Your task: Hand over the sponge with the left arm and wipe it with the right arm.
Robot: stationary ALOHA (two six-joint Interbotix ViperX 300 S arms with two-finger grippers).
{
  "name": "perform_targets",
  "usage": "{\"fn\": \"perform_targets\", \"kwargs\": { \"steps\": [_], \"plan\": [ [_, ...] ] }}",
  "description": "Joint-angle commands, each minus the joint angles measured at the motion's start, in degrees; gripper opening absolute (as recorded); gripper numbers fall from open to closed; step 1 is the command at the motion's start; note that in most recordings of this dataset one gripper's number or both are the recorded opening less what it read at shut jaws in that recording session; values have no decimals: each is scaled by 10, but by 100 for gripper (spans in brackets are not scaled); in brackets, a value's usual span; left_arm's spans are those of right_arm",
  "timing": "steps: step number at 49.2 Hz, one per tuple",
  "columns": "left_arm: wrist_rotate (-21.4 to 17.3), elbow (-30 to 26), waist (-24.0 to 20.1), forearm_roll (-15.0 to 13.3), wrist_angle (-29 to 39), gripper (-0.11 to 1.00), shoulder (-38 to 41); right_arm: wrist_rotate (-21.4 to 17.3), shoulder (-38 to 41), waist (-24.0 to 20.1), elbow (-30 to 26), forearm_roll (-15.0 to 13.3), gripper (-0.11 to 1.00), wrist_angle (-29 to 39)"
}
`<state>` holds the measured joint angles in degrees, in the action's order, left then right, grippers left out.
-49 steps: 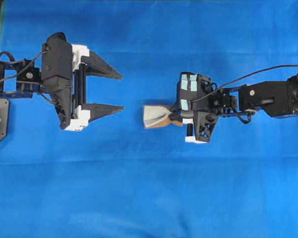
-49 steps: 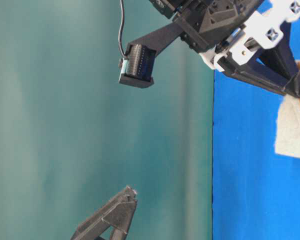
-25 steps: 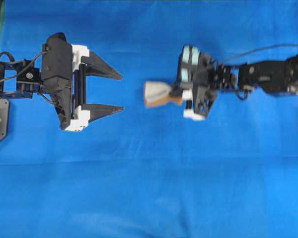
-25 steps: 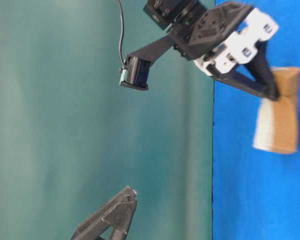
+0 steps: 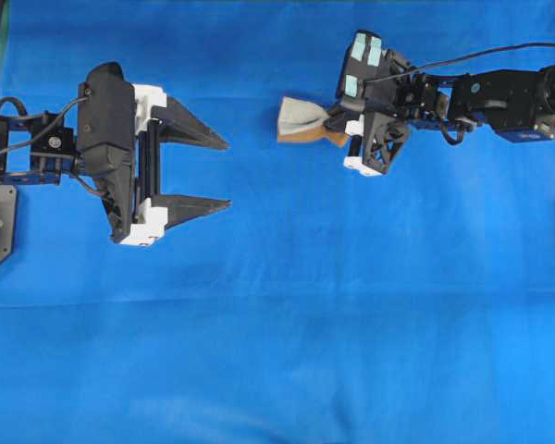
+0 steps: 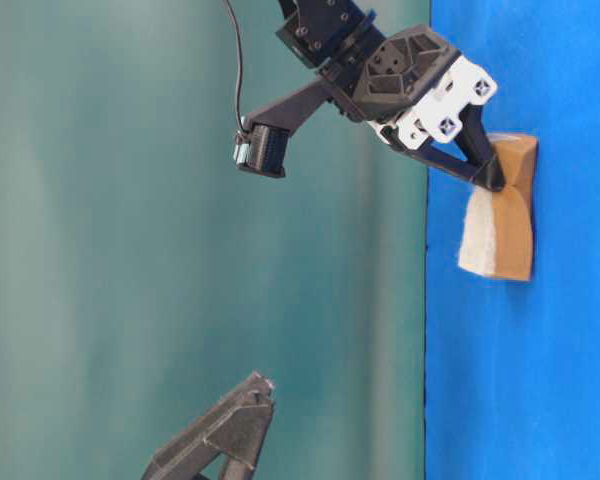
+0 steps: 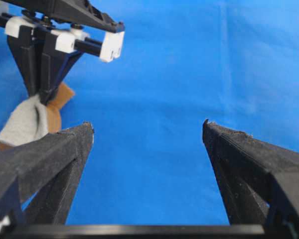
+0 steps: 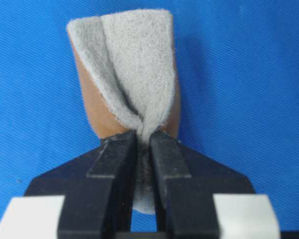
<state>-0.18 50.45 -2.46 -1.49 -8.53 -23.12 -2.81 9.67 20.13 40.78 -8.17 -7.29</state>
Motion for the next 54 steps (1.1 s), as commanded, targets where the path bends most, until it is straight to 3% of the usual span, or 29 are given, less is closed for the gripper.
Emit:
{"fn": "perform_targets", "kwargs": {
  "steps": [1,18,29,35,41,47,54],
  "plan": [
    [-1,-6,2,0,-5,88,-5,-3,-6,-29,-4,4,13,-1],
    [-2,-8,2,0,-5,88,-4,-51,-7,-208,3,35,13,18],
    [-1,-9,2,0,-5,88,-3,-69,-9,-277,-15,36,13,29],
    [-1,-8,2,0,-5,88,-3,-69,-9,-273,-14,35,13,29],
    [0,-8,3,0,-5,88,-3,-62,-9,-242,-11,33,13,33],
    [0,-8,4,0,-5,88,-3,-51,-10,-185,-5,19,13,41],
    [0,-7,7,0,-5,88,-3,-35,-10,-99,-8,-15,13,39]
  ]
}}
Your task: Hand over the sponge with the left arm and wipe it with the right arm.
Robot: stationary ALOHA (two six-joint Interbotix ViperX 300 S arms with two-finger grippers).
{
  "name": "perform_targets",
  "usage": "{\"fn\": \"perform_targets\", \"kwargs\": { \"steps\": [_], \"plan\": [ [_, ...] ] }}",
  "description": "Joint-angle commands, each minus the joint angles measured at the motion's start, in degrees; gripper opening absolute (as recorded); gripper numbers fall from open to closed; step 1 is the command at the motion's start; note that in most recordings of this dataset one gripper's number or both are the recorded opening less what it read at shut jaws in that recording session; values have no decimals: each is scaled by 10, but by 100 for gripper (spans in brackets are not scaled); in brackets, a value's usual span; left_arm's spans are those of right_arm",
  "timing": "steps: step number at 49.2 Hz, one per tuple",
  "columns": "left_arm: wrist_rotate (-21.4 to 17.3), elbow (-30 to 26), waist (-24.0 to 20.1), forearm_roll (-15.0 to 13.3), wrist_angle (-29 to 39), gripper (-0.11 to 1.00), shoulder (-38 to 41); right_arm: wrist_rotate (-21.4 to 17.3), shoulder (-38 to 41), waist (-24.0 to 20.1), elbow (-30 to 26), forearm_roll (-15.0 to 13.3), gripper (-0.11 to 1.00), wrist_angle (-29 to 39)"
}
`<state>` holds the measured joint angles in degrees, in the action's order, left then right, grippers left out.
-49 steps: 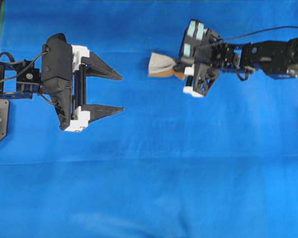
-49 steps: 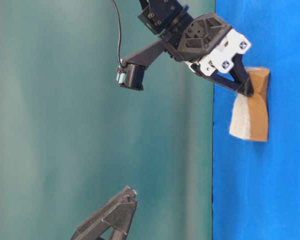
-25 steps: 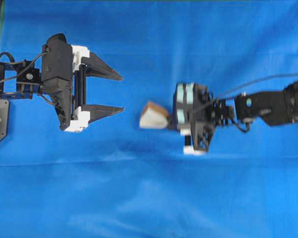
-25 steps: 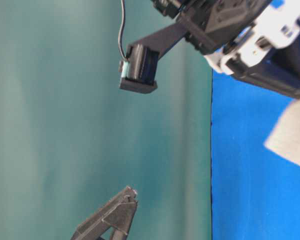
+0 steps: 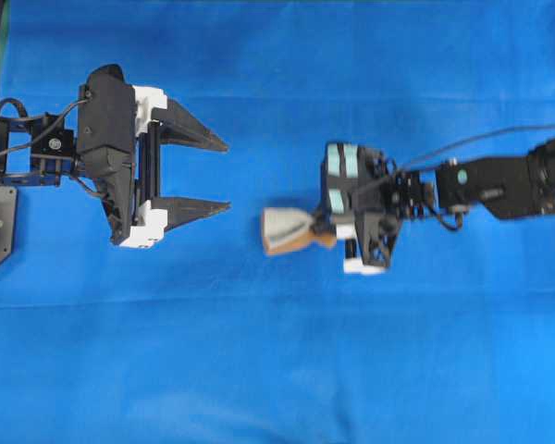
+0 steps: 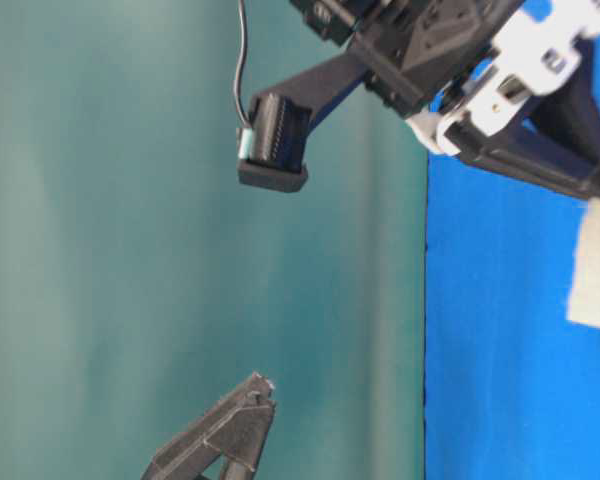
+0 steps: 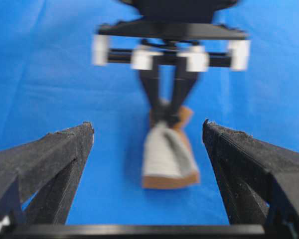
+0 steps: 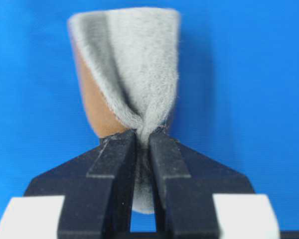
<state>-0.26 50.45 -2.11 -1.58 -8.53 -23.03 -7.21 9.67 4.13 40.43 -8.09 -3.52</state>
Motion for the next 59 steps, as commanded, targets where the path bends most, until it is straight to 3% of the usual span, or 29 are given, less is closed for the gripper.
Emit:
{"fn": "perform_targets", "kwargs": {
  "steps": [1,8,13,26,36,50,59],
  "plan": [
    [1,-7,4,1,-4,88,-4,10,-10,72,-5,-20,13,1],
    [1,-7,6,1,-5,88,-4,18,-10,149,-11,-41,13,-3],
    [1,-7,9,1,-4,88,-4,21,-10,179,-11,-44,13,-3],
    [0,-7,8,1,-4,88,-3,18,-10,175,-10,-49,13,-4],
    [1,-7,8,1,-5,88,-3,5,-9,95,1,-35,13,-2],
    [0,-7,8,1,-5,88,-3,-41,-10,-82,5,11,13,7],
    [0,-9,8,1,-5,88,-2,-72,-9,-137,-5,19,13,18]
  ]
}}
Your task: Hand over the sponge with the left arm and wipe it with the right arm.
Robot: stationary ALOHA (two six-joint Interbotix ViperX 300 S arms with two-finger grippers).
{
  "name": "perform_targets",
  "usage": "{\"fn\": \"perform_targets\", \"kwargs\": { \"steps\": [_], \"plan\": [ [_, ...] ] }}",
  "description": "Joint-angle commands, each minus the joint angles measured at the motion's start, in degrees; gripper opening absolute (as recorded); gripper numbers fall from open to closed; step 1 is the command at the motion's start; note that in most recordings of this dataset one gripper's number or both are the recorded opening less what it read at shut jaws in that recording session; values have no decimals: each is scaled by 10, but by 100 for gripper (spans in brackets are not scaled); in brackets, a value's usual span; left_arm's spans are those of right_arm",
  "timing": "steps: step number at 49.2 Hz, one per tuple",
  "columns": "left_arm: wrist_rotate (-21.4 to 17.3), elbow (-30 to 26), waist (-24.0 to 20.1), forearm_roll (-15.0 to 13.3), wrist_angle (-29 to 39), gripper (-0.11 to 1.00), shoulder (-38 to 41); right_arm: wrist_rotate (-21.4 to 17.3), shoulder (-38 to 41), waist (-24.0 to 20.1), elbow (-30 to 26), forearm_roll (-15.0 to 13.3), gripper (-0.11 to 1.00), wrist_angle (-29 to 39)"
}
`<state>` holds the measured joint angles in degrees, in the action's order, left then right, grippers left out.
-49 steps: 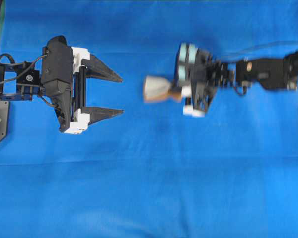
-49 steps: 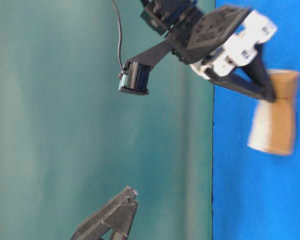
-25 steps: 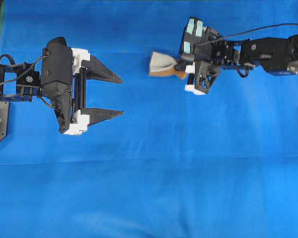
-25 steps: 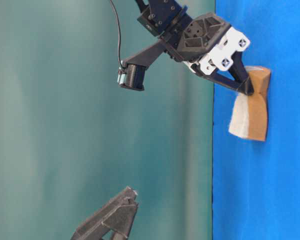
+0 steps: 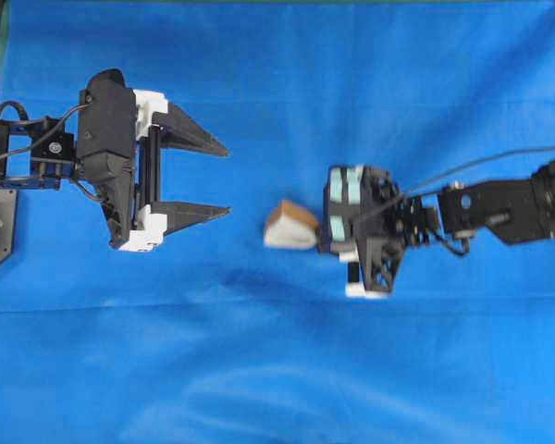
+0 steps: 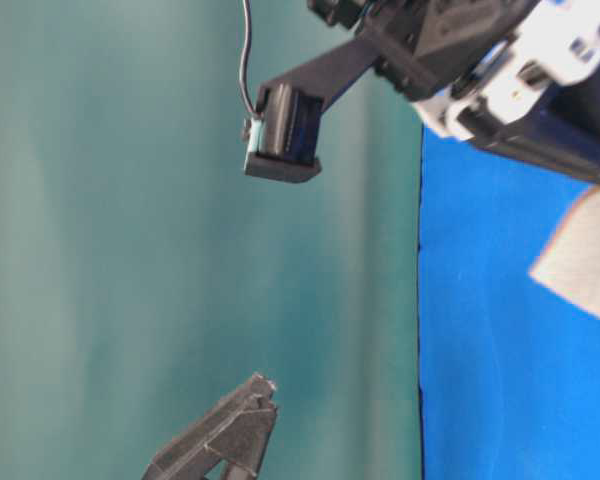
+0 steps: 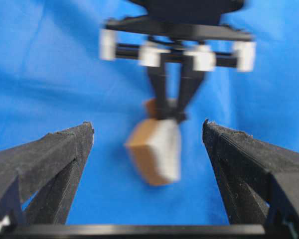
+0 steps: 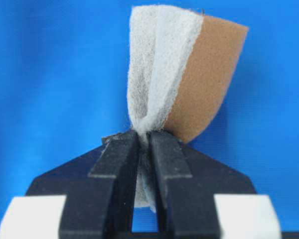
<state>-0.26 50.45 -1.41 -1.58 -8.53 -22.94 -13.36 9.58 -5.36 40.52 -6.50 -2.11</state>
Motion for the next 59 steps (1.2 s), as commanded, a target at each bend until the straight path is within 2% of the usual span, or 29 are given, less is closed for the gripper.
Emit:
{"fn": "perform_targets", "kwargs": {
  "steps": [1,7,14,21,28,37,43,59],
  "plan": [
    [0,-9,1,1,-5,88,-2,-13,-9,-43,-7,4,13,4],
    [0,-10,1,1,-4,88,-1,-15,-9,-43,-7,1,13,4],
    [1,-9,4,2,-5,88,-1,-9,-9,-13,-5,-7,13,4],
    [1,-9,6,1,-5,88,-1,-5,-8,44,-3,-40,13,9],
    [1,-9,7,1,-5,88,-1,-5,-9,120,-7,-82,13,11],
    [1,-10,7,1,-5,88,-1,-5,-9,180,-10,-112,13,11],
    [1,-9,7,1,-5,88,-1,-5,-9,193,-10,-118,13,11],
    [0,-10,7,1,-5,88,-1,-6,-9,192,-10,-120,13,10]
  ]
}}
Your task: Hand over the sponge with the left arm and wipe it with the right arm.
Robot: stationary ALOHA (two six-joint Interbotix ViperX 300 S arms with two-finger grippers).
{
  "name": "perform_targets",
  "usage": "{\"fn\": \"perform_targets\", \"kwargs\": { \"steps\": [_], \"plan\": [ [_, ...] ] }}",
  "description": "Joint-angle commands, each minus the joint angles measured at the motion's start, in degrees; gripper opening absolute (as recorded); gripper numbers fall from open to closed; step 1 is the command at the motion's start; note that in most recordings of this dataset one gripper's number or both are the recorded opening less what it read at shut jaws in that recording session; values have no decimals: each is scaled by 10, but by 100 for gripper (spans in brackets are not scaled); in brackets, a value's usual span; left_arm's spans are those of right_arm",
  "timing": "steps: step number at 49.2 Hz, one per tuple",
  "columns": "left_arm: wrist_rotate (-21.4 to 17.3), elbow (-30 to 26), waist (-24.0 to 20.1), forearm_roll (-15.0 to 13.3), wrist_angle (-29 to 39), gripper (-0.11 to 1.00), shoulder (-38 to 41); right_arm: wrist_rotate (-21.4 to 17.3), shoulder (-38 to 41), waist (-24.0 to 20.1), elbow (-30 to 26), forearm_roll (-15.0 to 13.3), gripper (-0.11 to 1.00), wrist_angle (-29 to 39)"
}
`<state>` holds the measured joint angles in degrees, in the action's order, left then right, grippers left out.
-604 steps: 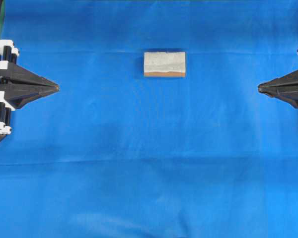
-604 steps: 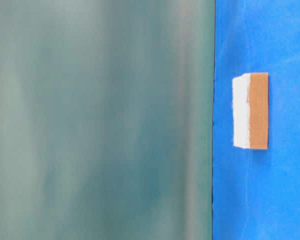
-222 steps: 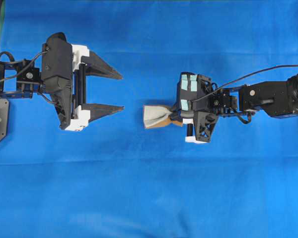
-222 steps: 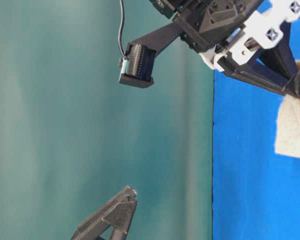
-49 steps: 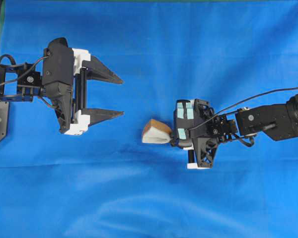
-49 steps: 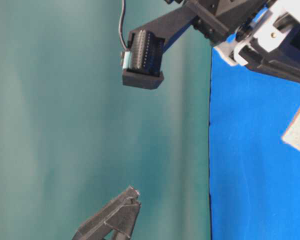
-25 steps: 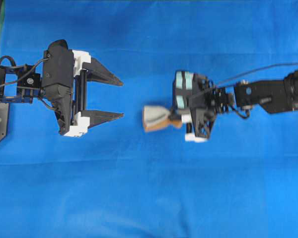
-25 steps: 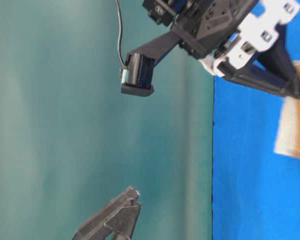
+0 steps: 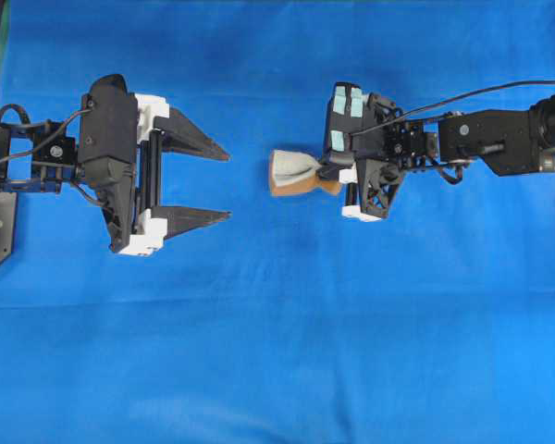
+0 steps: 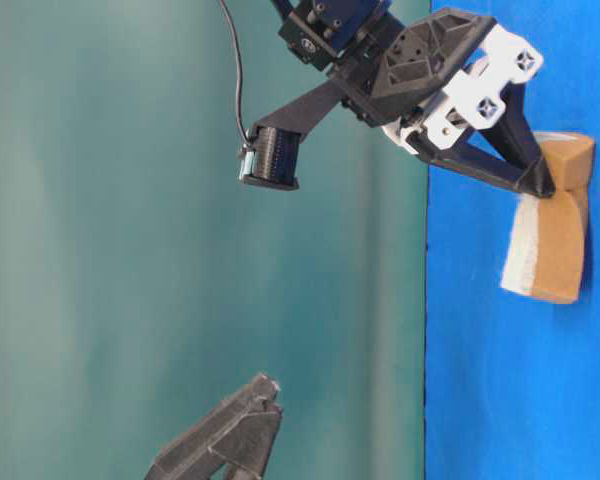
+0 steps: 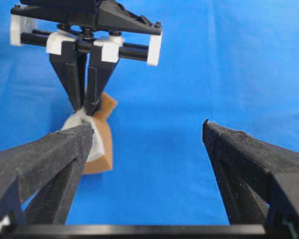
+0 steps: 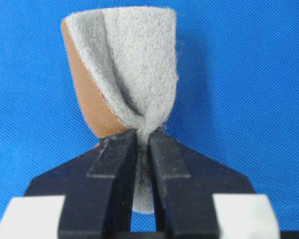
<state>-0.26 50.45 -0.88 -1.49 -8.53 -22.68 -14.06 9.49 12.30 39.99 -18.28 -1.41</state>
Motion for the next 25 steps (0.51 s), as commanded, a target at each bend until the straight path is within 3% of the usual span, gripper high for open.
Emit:
{"fn": "perform_targets", "kwargs": {
  "steps": [1,25],
  "plan": [
    [0,-10,2,0,-5,88,-4,-1,-8,14,-4,-2,13,2],
    [0,-10,2,0,-5,88,-4,-6,-8,-9,-4,1,13,4]
  ]
}}
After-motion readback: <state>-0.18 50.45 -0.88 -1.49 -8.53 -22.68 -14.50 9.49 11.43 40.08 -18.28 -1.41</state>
